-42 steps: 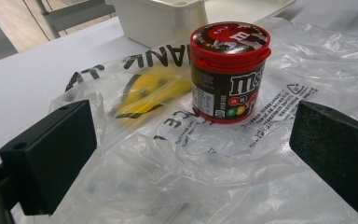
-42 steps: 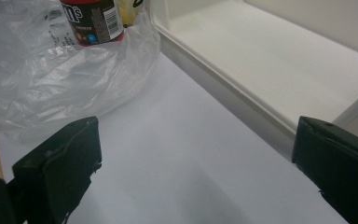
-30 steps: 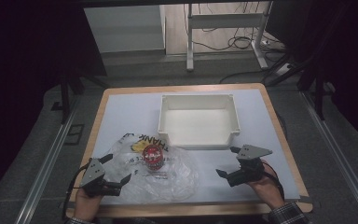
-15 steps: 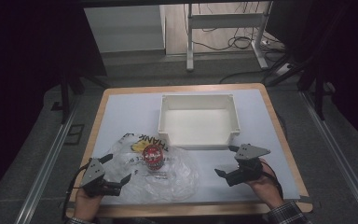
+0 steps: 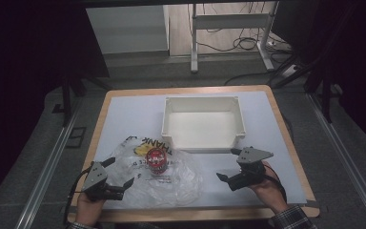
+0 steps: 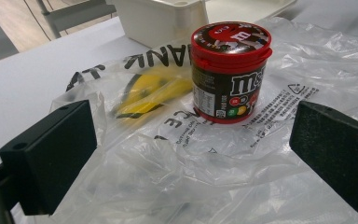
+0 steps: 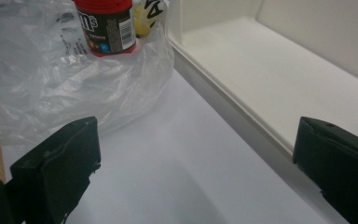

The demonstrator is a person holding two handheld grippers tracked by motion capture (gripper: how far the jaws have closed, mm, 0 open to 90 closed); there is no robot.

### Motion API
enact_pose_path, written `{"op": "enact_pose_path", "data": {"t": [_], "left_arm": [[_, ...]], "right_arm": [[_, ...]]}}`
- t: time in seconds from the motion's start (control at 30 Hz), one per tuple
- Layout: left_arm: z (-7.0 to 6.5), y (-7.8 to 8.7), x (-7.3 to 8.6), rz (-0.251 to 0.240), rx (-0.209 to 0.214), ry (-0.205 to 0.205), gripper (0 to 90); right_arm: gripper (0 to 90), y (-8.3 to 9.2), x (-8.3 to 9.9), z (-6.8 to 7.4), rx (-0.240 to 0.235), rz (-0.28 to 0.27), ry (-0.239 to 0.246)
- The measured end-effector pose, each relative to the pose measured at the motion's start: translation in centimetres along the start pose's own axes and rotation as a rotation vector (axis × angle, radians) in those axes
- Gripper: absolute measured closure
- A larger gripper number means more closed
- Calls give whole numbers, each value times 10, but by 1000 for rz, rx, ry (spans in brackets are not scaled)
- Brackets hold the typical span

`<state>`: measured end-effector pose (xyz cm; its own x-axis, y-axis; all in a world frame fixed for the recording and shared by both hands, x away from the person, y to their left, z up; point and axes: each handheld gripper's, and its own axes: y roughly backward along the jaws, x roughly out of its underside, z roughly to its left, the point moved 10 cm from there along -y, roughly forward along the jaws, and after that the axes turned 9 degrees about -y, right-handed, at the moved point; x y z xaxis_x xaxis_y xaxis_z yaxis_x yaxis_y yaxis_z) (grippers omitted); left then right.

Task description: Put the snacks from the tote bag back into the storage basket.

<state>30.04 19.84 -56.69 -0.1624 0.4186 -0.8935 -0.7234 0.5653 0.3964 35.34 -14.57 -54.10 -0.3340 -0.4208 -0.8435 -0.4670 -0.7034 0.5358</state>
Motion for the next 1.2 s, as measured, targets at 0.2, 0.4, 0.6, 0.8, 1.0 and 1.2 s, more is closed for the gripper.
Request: {"op": "enact_pose_path", "data": {"t": [0.2,0.4,0.6,0.8,1.0,1.2], "left_arm": [[0,0,0,1,0,0,4],[0,0,0,1,0,0,4],[0,0,0,1,0,0,5],[0,0,0,2,0,-1,4],[0,0,0,3,0,-1,5],[0,0,1,4,-1,-2,4]], "right_arm": [[4,-2,-1,2,-8,7,-11],[0,-6,-2,5,-8,12,0],[0,-9,-3,7,-13,11,4],[0,-11,-5,7,-16,-4,0],[0,-13,-8,9,-21,-24,7],[0,-18,-9,14,-45,-29,5]]}}
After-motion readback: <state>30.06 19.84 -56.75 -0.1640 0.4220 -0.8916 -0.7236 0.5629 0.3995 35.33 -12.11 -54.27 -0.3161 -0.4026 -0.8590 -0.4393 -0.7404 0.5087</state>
